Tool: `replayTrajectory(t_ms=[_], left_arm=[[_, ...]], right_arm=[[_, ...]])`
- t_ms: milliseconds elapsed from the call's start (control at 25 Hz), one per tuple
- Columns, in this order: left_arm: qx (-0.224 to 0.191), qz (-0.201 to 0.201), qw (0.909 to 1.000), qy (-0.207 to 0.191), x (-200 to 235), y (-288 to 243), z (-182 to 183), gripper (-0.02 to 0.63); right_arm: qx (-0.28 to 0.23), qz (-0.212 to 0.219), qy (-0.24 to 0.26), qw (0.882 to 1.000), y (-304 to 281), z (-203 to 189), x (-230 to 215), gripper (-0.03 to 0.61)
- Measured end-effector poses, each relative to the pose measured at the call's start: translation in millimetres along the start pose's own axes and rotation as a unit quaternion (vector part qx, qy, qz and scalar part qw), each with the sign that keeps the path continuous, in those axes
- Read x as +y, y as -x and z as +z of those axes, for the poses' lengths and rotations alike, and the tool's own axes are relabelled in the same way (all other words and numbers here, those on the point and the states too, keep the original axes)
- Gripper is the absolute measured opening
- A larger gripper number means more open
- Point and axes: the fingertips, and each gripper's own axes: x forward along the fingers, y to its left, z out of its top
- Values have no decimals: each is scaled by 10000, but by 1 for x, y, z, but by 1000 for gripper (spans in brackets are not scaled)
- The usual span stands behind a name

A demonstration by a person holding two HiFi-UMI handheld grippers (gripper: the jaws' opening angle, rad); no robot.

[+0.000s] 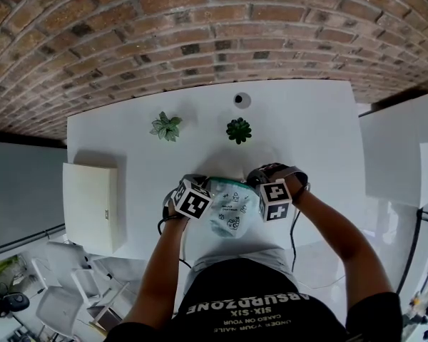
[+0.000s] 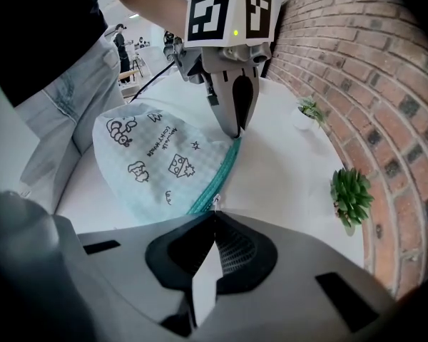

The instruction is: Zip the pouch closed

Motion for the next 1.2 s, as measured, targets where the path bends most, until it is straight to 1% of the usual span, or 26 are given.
replayTrajectory(t_ms=[440,920,1200], left_arm=[[4,58,9999,86,0,0,0,26],[-22,126,9998,129,1,-2,1,26],[-41,161,9998,147,1,-1,-1,26]], right_arm=[[-74,-74,-99,9999,2,0,2,0],[-58,-144,-216,9996,8,-10,10,0],[94,-114,-298,9994,10,-22,16,0]])
